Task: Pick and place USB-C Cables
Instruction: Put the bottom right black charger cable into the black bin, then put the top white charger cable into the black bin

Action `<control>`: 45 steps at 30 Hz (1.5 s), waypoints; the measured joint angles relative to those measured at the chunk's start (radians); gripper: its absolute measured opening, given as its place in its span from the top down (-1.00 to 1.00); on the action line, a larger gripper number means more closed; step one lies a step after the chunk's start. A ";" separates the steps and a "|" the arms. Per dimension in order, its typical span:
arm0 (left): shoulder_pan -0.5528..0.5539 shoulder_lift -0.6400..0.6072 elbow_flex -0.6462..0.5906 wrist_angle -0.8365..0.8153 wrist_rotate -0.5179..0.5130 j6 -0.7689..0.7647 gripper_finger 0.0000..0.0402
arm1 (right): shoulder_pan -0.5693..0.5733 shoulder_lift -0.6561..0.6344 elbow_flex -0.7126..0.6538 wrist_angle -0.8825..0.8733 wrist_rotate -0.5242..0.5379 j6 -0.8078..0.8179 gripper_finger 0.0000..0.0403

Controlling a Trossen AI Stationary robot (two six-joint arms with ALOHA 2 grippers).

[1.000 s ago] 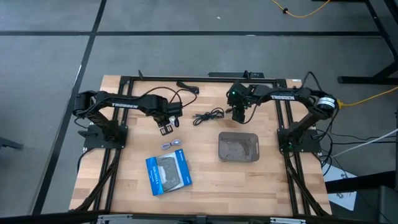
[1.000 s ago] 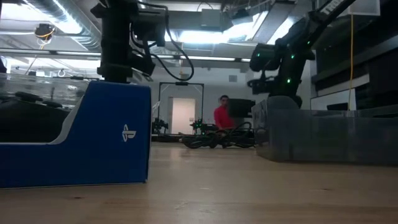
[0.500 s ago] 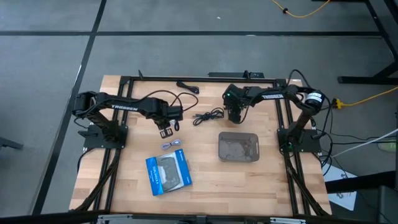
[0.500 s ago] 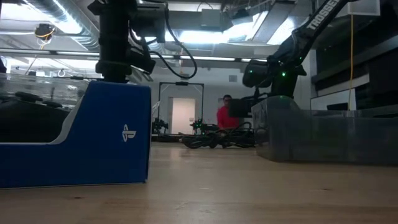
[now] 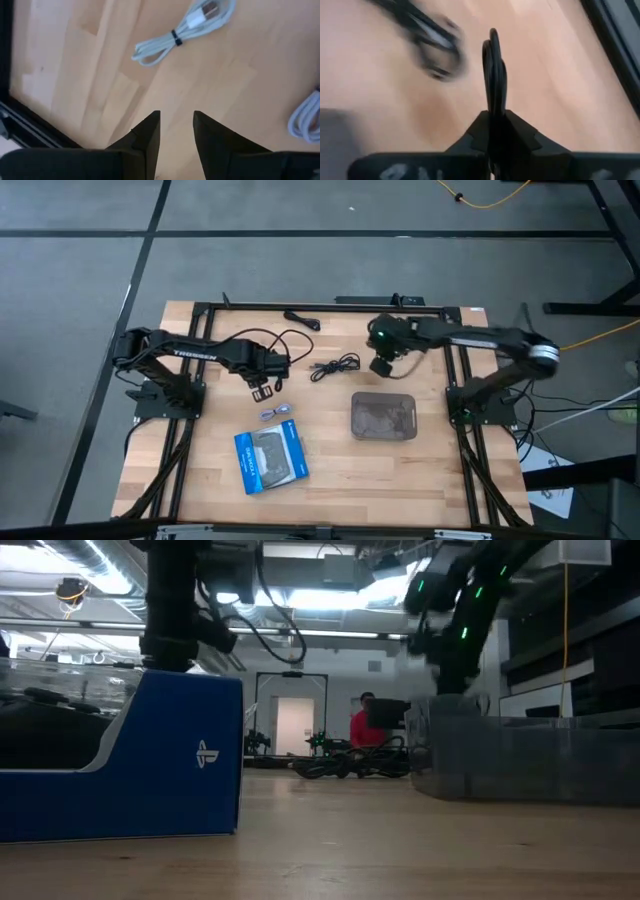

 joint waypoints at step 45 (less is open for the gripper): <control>0.277 0.232 -0.016 0.299 0.275 0.703 0.45 | 0.486 -0.181 -0.114 0.042 -0.006 0.491 -0.27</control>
